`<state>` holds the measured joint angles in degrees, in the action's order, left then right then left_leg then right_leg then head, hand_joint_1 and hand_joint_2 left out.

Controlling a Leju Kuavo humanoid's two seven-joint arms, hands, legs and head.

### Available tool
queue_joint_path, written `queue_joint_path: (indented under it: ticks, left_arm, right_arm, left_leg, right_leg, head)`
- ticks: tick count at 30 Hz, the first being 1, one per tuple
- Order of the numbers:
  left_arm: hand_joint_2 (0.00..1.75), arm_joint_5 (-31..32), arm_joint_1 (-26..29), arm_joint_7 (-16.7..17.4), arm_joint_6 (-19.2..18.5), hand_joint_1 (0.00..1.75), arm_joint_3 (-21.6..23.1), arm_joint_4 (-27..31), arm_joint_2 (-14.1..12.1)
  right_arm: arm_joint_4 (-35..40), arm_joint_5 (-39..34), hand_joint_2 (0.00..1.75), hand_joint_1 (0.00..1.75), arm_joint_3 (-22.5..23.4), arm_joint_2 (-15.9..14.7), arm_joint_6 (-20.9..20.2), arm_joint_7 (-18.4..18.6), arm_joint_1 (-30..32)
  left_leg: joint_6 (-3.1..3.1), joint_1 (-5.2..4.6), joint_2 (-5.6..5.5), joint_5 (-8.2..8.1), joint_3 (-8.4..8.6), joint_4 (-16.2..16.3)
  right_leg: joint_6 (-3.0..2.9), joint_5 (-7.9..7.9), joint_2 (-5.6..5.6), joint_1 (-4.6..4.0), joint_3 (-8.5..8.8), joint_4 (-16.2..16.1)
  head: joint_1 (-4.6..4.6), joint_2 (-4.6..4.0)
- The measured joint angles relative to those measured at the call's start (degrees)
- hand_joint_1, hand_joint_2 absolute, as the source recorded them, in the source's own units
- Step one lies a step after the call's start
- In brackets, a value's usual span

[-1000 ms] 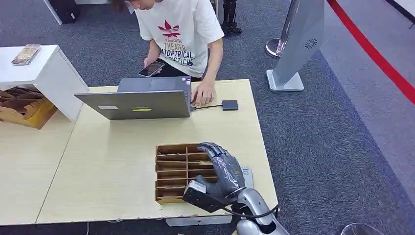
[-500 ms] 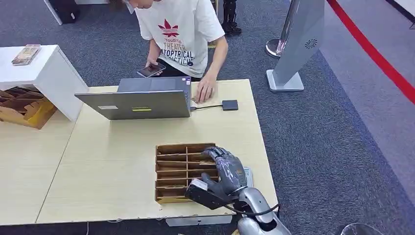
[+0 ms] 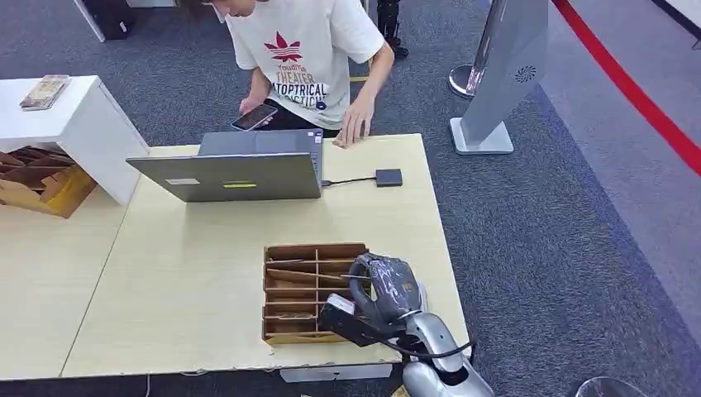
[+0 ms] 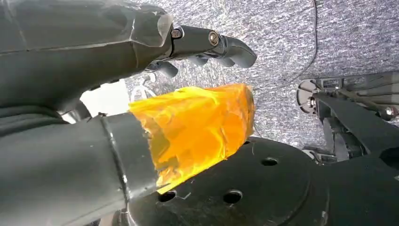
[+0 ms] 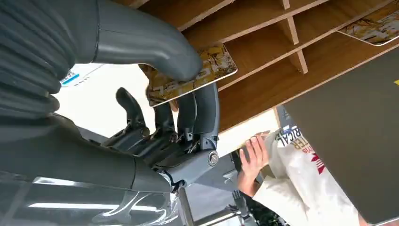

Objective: Pass the card to the sensor for recognition and then transmit it.

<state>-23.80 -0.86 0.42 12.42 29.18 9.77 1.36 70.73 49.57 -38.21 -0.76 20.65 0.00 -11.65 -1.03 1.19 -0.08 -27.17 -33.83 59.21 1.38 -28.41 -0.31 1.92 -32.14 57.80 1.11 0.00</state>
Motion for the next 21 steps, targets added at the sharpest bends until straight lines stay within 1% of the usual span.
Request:
queue_joint_path:
  ticks: [2, 15, 21]
  left_arm:
    - [0.00, 0.00, -0.03, 0.00, 0.00, 0.00, 0.00, 0.00, 0.00]
    - [0.00, -0.20, -0.02, 0.07, 0.00, 0.00, 0.00, 0.00, -0.04]
    - [0.00, -0.52, -0.02, 0.04, 0.09, 0.00, 0.00, -0.02, -0.07]
  right_arm:
    - [-0.13, 0.00, 1.75, 1.75, 0.04, 0.02, 0.02, 0.02, 0.00]
    - [-0.22, 0.33, 1.75, 1.75, 0.37, 0.15, -0.28, 0.02, 0.00]
    - [0.42, 0.50, 1.75, 1.75, 0.90, 0.20, 1.42, -0.44, 0.21]
  left_leg:
    - [0.00, 0.00, 0.00, 0.00, 0.00, 0.00]
    - [0.00, 0.00, 0.00, 0.00, 0.00, 0.00]
    - [0.00, 0.00, 0.00, 0.00, 0.00, 0.00]
  right_leg:
    - [0.00, 0.00, 0.00, 0.00, 0.00, 0.00]
    - [0.00, 0.00, 0.00, 0.00, 0.00, 0.00]
    - [0.00, 0.00, 0.00, 0.00, 0.00, 0.00]
  head:
    - [0.00, 0.00]
    - [0.00, 0.00]
    - [0.00, 0.00]
